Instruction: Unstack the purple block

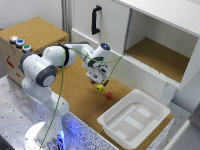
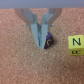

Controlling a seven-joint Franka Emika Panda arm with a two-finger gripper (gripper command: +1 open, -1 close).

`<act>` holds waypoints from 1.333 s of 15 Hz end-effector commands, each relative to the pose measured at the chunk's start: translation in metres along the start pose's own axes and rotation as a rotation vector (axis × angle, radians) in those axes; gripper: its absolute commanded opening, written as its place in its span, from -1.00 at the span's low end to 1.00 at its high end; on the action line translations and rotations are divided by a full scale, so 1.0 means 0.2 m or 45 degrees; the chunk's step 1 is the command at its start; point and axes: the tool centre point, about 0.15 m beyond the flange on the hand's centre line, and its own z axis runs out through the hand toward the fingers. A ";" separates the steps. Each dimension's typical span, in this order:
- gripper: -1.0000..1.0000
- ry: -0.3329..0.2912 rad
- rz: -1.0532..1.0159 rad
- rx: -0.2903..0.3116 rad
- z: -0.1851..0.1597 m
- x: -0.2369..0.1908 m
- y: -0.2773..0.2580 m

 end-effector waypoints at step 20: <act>1.00 0.116 -0.255 -0.113 0.05 0.20 -0.09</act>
